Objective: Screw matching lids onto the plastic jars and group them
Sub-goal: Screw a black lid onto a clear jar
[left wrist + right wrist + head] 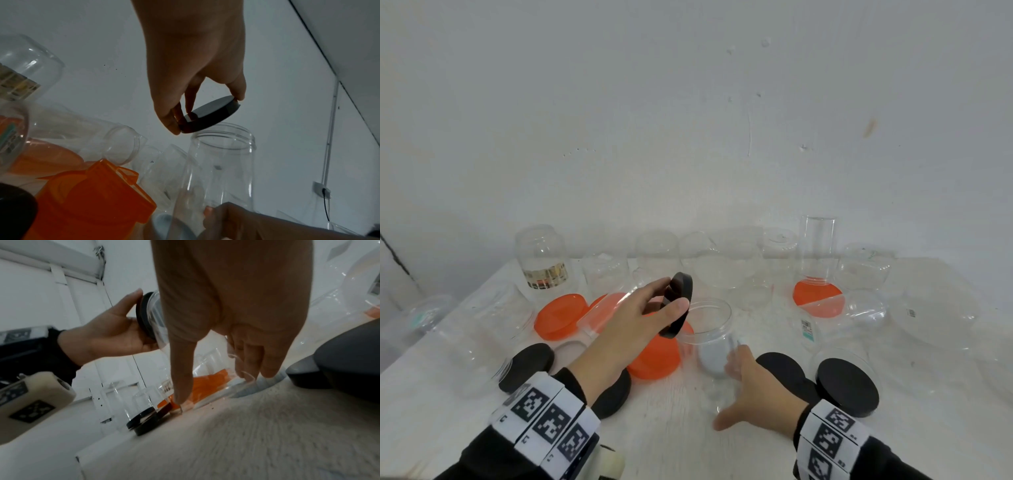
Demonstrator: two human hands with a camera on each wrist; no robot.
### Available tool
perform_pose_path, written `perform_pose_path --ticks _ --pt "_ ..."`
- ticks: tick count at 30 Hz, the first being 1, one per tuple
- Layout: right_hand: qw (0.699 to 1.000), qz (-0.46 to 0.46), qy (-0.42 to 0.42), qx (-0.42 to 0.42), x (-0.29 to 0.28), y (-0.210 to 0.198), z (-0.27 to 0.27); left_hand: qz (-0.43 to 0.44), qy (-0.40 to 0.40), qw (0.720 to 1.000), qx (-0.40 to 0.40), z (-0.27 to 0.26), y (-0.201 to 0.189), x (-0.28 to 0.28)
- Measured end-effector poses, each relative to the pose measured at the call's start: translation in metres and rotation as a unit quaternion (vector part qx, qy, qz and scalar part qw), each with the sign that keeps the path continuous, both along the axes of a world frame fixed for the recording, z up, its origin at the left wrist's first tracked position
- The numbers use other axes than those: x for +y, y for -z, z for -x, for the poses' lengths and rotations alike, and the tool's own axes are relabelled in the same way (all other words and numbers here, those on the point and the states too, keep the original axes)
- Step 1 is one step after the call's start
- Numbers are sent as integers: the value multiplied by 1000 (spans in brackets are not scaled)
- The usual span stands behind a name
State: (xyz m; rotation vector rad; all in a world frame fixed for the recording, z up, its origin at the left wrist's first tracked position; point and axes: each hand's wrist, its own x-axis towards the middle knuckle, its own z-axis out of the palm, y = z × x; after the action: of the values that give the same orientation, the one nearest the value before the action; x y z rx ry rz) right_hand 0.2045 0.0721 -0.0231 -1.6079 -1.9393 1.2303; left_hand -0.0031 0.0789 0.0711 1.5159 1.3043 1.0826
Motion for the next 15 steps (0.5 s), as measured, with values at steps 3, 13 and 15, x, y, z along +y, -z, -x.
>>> perform_pose_path --ticks 3,13,15 --pt "999 -27 -8 -23 3 3 2 -19 11 1000 22 -3 -2 -4" --pt "999 -20 -19 32 6 -14 -5 -43 45 996 71 -7 1 -7" --pt "995 -15 -28 95 6 -23 -6 -47 54 992 99 -10 0 -7"
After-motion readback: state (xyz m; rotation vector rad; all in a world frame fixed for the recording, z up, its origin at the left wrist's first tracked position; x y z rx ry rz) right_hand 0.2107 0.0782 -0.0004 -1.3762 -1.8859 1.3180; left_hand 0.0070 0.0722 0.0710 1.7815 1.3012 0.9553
